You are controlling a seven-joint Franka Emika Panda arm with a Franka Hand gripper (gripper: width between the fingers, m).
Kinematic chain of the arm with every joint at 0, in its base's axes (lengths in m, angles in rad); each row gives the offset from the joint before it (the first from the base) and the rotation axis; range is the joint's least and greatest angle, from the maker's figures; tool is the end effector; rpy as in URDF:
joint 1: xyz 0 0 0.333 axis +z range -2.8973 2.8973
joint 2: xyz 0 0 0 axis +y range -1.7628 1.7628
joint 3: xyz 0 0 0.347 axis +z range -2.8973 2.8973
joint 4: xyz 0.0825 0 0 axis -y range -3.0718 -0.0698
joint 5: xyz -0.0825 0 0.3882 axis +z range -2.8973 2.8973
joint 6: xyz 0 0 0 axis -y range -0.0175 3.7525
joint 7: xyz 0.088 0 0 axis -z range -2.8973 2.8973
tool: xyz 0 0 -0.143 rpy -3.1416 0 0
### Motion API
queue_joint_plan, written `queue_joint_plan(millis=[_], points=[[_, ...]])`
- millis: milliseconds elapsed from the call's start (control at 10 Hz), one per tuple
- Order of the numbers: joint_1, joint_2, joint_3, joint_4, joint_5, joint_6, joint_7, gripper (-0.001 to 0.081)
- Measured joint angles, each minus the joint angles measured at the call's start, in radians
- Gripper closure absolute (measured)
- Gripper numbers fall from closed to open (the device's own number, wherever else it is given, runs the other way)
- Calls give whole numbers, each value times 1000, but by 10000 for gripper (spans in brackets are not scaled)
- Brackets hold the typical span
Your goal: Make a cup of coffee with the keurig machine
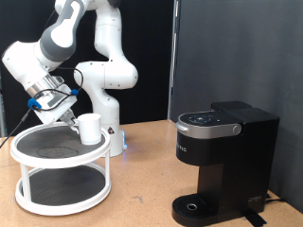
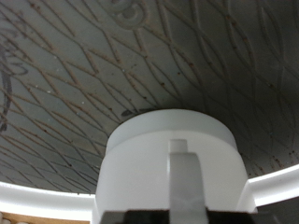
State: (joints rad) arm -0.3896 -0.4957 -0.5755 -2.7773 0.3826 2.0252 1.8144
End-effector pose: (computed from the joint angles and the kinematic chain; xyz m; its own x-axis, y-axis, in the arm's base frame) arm 0.2197 -0.2189 0.3190 -0.9139 -0.1068 -0.3916 -0.3027 0.8220 0.4824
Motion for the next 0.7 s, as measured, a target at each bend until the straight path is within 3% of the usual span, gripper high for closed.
queue_joint_plan(millis=[700], points=[[-6,-90,28,30,23,-19,140,805]])
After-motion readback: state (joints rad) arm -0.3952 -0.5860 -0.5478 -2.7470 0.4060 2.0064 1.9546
